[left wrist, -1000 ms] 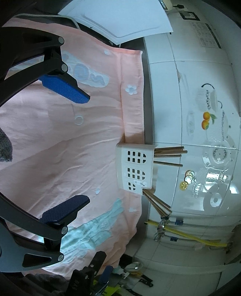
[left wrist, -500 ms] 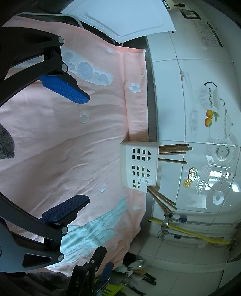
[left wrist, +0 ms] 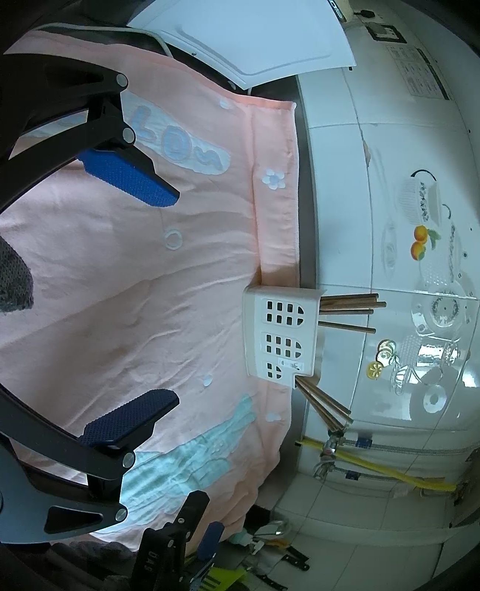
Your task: Organize utensils
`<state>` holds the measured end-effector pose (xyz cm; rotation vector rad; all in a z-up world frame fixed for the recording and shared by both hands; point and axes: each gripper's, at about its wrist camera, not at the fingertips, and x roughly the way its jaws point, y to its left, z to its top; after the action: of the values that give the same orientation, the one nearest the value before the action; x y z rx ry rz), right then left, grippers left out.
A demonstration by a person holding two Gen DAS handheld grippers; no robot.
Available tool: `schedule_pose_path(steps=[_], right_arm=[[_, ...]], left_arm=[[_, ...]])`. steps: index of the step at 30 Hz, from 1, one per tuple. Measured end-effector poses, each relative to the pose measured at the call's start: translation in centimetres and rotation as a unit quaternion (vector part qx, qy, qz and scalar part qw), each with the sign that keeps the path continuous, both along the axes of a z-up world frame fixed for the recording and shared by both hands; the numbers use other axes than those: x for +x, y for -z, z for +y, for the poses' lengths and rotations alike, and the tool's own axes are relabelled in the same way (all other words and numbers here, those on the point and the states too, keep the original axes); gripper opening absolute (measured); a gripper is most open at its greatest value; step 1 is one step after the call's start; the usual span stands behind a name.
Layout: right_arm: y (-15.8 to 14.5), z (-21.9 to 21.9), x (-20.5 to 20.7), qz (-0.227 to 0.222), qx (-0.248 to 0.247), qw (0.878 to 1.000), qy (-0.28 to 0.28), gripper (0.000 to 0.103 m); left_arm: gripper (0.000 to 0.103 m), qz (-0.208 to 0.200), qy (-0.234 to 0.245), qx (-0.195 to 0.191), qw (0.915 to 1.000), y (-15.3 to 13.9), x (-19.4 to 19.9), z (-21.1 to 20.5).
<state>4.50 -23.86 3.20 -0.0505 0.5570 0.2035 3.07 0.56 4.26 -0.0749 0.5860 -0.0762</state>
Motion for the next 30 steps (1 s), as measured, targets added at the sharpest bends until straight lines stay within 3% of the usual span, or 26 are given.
schedule_pose_path(steps=[30], right_arm=[[0.43,0.28,-0.03,0.006,0.004,1.0,-0.003,0.096]], left_arm=[[0.098,0.012,-0.002,0.0,0.9999,0.58,-0.03,0.0]])
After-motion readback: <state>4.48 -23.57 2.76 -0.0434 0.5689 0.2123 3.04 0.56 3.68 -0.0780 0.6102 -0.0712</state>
